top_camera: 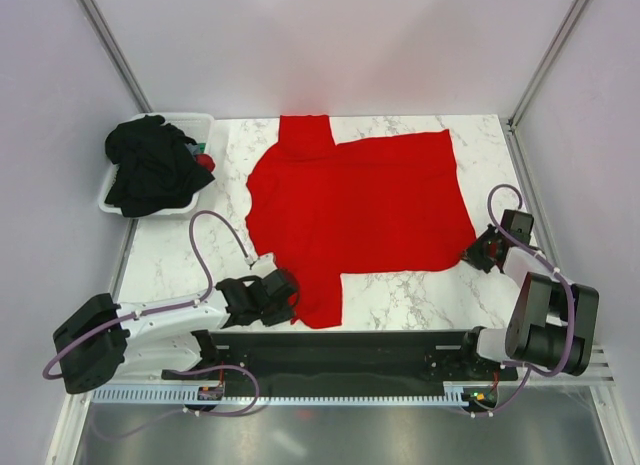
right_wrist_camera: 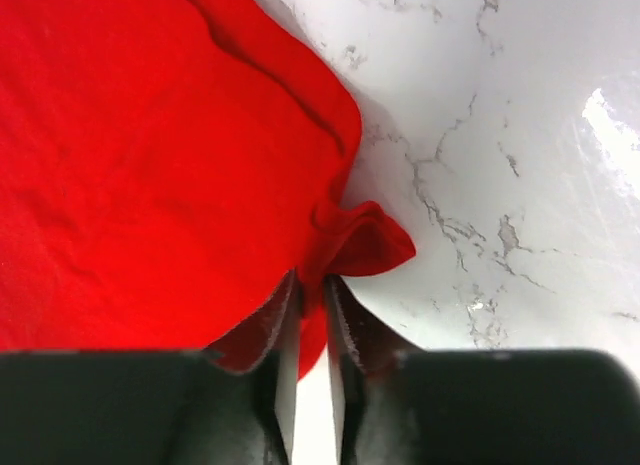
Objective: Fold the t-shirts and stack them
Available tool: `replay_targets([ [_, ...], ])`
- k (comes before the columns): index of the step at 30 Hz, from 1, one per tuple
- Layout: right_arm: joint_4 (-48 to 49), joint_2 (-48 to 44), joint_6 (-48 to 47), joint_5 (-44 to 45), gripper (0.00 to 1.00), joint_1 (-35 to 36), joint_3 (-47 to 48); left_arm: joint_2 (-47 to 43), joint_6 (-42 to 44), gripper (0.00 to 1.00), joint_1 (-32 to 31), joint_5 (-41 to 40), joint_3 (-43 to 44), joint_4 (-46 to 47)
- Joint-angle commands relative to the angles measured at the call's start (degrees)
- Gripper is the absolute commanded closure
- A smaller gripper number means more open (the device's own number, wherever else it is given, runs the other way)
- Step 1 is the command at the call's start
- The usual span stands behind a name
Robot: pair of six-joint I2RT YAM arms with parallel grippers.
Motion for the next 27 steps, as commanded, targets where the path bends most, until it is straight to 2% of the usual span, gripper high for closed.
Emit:
replay_targets([
  [1,-2.22,1.61,-0.80,0.31,0.83,0.00,-2.44,-0.81,-1.90,0.98,0.47,-4.28,0.17,0.53],
  [2,-3.45,1.17,-0.71,-0.05,0.94,0.00,-2.35,-1.86,-1.90,0.98,0.47,-4.19,0.43,-0.52],
  [3,-4.07,0.21,-0.63,-0.57,1.00,0.09,-2.35,-2.57,-1.47,0.98,0.47,-4.11,1.31,-1.31],
  [13,-21.02,-17.72,2.01,-3.91,1.00,1.23,-0.51,-23.57,-1.82,0.98,0.47,-7.79,11.05,-20.89],
  [16,-23.76,-21.51,3.85,-5.32,1.00,1.23,0.90,-21.66,0.20,0.98,0.47,-9.46,16.07,-24.24],
  [21,-26.22,-20.73,5.79,-8.40,1.00,1.41,6.60,-14.36,6.16,0.98,1.60,-13.94,25.82,-27.25],
  [23,-26.92,-19.32,5.79,-8.14,1.00,1.32,10.28,-10.43,9.68,0.97,3.88,-13.87,31.35,-26.64],
  [27,-28.07,-15.46,4.83,-7.52,1.00,1.32,15.66,-2.94,20.65,0.97,12.92,-8.26,40.93,-24.88],
])
